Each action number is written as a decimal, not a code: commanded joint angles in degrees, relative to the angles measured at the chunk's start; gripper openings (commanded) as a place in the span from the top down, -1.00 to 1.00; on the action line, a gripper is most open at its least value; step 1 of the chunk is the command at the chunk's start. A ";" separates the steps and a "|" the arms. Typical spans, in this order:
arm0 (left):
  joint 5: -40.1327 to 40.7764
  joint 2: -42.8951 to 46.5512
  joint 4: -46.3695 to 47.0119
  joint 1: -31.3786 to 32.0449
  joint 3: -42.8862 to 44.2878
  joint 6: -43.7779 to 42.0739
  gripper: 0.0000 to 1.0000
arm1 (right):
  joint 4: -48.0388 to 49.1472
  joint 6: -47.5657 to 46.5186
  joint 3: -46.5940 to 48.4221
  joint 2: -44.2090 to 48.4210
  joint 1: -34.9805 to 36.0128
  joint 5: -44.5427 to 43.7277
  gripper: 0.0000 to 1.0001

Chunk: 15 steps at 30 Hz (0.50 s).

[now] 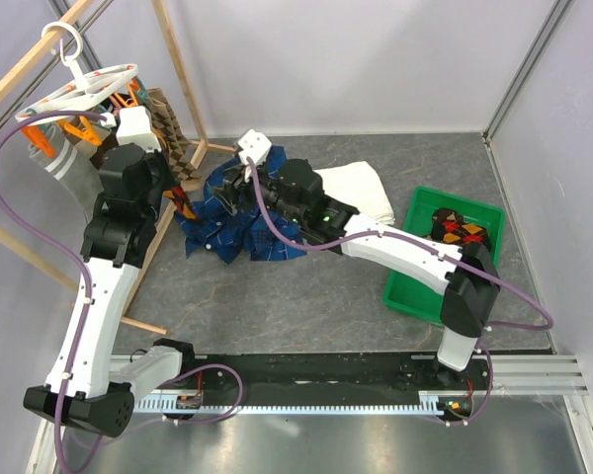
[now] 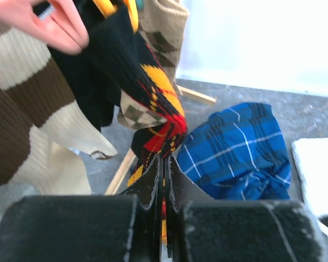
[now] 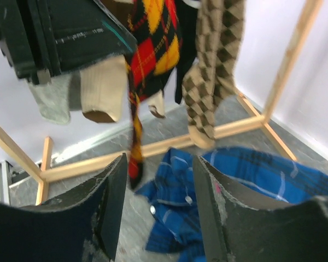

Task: Remove the socks clipped to the hanger
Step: Remove the sock from the hanger.

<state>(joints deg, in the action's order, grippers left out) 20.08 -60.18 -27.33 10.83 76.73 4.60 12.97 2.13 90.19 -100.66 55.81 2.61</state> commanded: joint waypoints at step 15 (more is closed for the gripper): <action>-4.26 1.47 -3.96 -0.28 4.48 5.42 0.96 | 8.56 -6.61 15.72 -18.87 8.44 -20.80 -0.32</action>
<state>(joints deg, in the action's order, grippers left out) 16.40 -58.94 -31.27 10.83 78.61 8.05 18.22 -1.43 102.61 -119.07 64.79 -11.64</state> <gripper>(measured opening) 0.025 0.666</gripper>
